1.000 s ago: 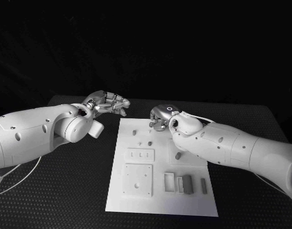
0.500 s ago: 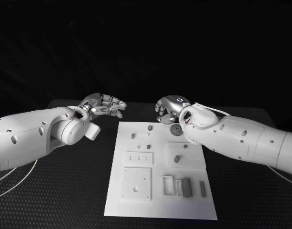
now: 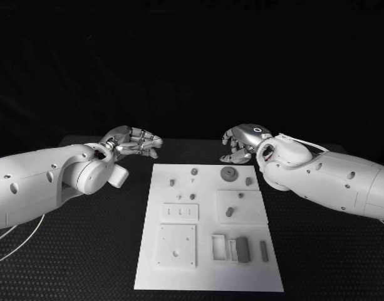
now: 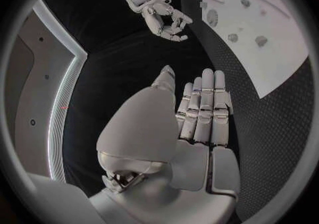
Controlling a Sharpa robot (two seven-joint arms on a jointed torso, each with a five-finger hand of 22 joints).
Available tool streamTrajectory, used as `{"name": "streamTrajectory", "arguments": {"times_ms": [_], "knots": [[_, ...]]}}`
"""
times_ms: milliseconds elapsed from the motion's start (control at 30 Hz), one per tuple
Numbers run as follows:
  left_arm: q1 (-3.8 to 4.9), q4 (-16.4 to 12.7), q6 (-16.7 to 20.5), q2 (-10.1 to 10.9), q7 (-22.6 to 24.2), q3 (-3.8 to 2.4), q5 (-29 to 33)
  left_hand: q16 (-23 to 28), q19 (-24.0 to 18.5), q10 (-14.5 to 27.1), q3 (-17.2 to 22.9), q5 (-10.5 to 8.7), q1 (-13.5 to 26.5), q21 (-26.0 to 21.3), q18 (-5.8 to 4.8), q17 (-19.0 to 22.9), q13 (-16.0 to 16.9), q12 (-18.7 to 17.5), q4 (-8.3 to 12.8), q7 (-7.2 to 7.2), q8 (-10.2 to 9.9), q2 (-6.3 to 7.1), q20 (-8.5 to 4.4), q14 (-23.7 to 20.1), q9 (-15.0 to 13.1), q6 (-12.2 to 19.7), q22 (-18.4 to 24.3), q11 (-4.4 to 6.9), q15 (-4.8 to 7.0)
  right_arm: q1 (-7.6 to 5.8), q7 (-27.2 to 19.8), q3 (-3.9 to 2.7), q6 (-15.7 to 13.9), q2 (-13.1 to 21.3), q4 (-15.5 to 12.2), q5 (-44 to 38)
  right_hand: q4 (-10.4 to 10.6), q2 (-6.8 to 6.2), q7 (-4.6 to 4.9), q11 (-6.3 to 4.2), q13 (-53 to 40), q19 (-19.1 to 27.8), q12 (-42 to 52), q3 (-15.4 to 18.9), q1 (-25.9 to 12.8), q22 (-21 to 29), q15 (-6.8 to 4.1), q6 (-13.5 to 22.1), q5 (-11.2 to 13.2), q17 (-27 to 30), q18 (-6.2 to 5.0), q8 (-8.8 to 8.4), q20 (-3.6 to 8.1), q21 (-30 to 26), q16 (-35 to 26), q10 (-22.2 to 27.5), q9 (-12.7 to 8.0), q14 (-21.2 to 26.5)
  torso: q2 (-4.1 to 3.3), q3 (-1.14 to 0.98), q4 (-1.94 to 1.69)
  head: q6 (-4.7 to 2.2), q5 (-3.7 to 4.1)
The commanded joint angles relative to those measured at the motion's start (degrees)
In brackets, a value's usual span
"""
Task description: Assemble the parts on the task board
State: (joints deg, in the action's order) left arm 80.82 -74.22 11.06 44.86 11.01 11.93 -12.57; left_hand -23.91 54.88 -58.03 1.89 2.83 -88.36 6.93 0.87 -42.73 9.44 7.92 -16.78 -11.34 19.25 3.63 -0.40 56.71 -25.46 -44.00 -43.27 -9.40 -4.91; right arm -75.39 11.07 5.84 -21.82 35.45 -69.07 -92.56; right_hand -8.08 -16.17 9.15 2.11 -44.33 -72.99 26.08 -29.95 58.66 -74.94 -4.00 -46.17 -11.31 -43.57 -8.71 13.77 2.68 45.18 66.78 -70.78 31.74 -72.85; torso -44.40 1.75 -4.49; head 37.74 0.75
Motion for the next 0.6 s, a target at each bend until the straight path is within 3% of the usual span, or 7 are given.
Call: {"name": "streamTrajectory", "arguments": {"times_ms": [33, 267, 500, 600], "knots": [[0.06, 0.14, -0.38, -0.22, 0.39, -0.03, -0.19, 0.37, 0.2, -0.01, 0.3, 0.09, 0.56, -0.31, 0.34, -0.06, -0.05, -0.27, 0.09, -0.08, -0.32, 0.1, -0.4, 0.26, 0.07, 0.25, 0.08, -0.38, 0.08, 0.02, -0.01, 0.1, 4.24, 0.46, -0.49, -2.94, -0.05, -0.11, -0.57, -0.05, -8.92, -0.63, 9.01, 0.41, 1.31, -1.48, -0.26, -0.29, -0.23, -1.72, -6.29, -0.43, 0.4, 1.53, 1.84, 2.81, 0.13, -0.49, -0.07, -0.01, -0.02, 0.07, 0.11], [0.05, 0.33, -0.43, -0.35, 0.3, -0.03, -0.2, 0.39, 0.21, -0.02, 0.33, 0.09, 0.56, -0.32, 0.33, -0.09, -0.05, -0.29, 0.08, -0.07, -0.32, 0.09, -0.41, 0.27, 0.07, 0.25, 0.07, -0.38, 0.08, 0.25, -0.23, 0.78, 7.4, 1.73, -1.56, -3.49, -1.04, 1.0, -0.96, -0.49, -18.95, -0.49, 21.91, 0.17, 2.39, -1.47, -0.71, -0.32, -0.28, -5.7, -6.29, -0.65, 0.89, 5.11, 5.86, 5.8, 0.44, -0.3, -0.08, 0.02, 0.04, 0.23, 0.34], [0.05, 0.27, -0.62, -0.49, 0.2, -0.02, -0.2, 0.42, 0.22, -0.02, 0.33, 0.09, 0.58, -0.34, 0.32, -0.11, -0.05, -0.31, 0.07, -0.07, -0.32, 0.09, -0.41, 0.28, 0.07, 0.25, 0.07, -0.38, 0.08, 1.06, -0.67, 1.24, 8.13, 1.61, -0.8, -3.56, -1.28, 1.81, -1.21, -0.7, -19.78, 0.34, 23.76, -0.17, 2.2, -1.34, -0.87, -0.48, -0.3, -6.71, -6.29, -0.6, 0.69, 5.65, 6.58, 6.77, 0.54, 0.05, 0.01, -0.02, 0.16, 0.21, 0.46], [0.05, 0.28, -0.64, -0.47, 0.19, -0.02, -0.2, 0.42, 0.22, -0.03, 0.34, 0.09, 0.59, -0.35, 0.32, -0.12, -0.05, -0.31, 0.07, -0.07, -0.32, 0.1, -0.41, 0.28, 0.07, 0.25, 0.07, -0.38, 0.08, 1.6, -0.71, 1.55, 8.69, 1.44, -0.1, -3.94, -1.53, 2.08, -1.3, -0.78, -19.92, 0.4, 24.28, -0.2, 2.25, -1.37, -0.95, -0.65, -0.29, -7.01, -6.29, -0.53, 0.67, 5.94, 6.82, 6.9, 0.55, 0.08, -0.02, 0.05, 0.01, 0.34, 0.42]]}}
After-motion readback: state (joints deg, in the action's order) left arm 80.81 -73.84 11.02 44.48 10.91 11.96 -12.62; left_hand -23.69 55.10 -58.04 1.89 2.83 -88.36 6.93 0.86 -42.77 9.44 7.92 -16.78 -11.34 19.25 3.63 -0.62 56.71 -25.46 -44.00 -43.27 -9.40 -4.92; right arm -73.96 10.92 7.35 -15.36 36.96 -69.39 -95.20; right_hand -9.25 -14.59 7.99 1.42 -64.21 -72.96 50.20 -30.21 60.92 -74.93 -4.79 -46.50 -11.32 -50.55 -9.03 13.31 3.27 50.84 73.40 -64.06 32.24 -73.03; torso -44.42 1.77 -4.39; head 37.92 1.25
